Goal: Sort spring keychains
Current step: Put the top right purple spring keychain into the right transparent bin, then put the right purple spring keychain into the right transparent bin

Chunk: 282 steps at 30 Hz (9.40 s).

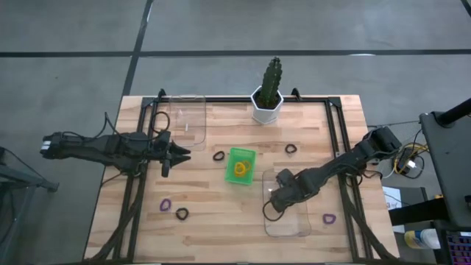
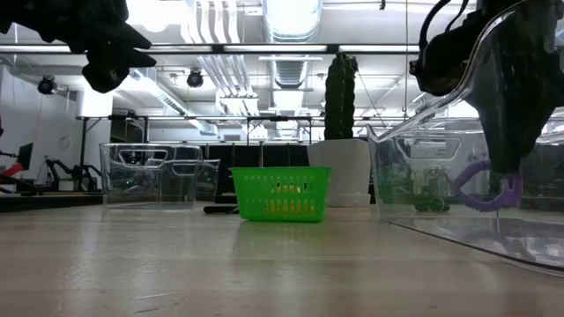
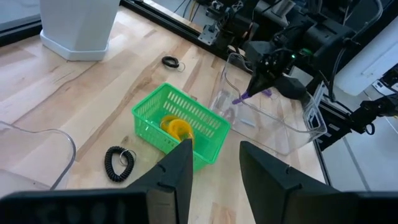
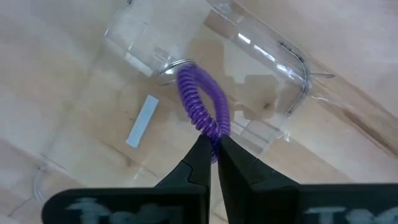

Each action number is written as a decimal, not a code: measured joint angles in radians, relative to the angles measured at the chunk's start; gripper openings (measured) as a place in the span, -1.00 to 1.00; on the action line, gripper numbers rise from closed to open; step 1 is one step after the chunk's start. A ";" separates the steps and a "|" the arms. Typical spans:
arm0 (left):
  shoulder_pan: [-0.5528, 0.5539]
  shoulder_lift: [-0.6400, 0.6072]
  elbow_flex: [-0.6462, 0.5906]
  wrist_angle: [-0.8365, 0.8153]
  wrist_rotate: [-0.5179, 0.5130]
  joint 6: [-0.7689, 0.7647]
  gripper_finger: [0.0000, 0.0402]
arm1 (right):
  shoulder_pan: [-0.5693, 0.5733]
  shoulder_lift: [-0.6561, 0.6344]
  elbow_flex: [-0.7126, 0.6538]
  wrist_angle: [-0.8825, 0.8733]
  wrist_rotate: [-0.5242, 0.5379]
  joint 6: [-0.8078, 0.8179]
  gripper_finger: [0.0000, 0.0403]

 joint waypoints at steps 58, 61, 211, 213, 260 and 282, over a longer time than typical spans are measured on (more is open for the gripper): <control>0.000 0.015 0.000 -0.023 0.033 -0.024 -0.38 | 0.505 -0.291 -0.169 -0.180 -0.322 0.692 -0.33; 0.000 0.015 0.000 -0.022 0.033 -0.029 -0.38 | 0.507 -0.254 -0.177 -0.180 -0.327 0.661 -0.33; 0.000 0.041 0.000 -0.024 0.108 -0.207 -0.38 | 0.679 -0.933 -0.455 1.401 0.502 -1.187 -0.94; 0.000 0.041 0.000 -0.024 0.108 -0.207 -0.38 | 0.680 -0.917 -0.455 1.433 0.496 -1.248 -0.94; 0.000 0.041 0.000 -0.025 0.107 -0.208 -0.38 | 0.278 -0.711 -0.455 0.758 0.525 -0.323 -0.94; 0.001 0.041 0.000 -0.026 0.107 -0.160 -0.38 | 0.082 -0.229 -0.080 0.164 0.099 -0.376 -0.94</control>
